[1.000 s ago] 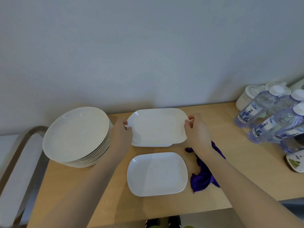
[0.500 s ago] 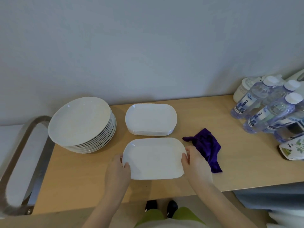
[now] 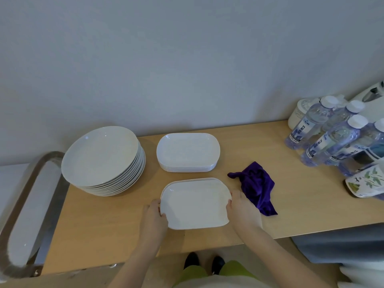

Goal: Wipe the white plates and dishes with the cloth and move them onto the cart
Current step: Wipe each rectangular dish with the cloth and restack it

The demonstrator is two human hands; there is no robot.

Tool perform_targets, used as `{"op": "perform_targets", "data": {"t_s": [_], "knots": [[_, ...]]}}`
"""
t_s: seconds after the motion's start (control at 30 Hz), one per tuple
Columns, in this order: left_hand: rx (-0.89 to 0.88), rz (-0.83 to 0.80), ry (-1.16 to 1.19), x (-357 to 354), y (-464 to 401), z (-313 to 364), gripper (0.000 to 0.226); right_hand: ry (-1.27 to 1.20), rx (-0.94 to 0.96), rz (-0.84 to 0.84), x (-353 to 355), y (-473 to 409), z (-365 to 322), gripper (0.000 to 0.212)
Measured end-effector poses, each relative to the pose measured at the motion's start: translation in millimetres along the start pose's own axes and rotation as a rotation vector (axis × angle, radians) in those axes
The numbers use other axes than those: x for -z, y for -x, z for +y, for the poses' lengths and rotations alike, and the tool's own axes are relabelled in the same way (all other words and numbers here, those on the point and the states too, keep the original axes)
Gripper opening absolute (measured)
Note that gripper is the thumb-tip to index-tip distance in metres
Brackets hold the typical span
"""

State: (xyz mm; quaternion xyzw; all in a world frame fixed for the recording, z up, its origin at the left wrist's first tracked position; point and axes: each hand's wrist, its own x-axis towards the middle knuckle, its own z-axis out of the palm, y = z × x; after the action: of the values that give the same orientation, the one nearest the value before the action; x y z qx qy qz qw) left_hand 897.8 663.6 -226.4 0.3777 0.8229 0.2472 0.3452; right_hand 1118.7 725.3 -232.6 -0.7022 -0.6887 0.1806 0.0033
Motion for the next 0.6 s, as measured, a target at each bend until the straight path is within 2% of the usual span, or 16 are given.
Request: {"op": "perform_targets", "data": {"t_s": [0.17, 0.47, 0.53, 0.6], "knots": [[0.004, 0.021, -0.036, -2.2, -0.6, 1.2, 0.038, 0.04, -0.009, 0.035, -5.8, -5.4, -8.3, 0.027], [0.023, 0.035, -0.093, -1.2, -1.6, 6.4, 0.039, 0.16, 0.066, 0.065, -2.5, -1.0, -20.1, 0.035], [0.028, 0.052, -0.104, -2.4, -0.1, 7.0, 0.04, 0.155, 0.128, 0.171, 12.2, 3.7, -21.1, 0.032], [0.016, 0.093, -0.112, -3.1, 1.3, 8.0, 0.042, 0.164, 0.17, 0.348, 21.5, 4.0, -13.1, 0.032]]}}
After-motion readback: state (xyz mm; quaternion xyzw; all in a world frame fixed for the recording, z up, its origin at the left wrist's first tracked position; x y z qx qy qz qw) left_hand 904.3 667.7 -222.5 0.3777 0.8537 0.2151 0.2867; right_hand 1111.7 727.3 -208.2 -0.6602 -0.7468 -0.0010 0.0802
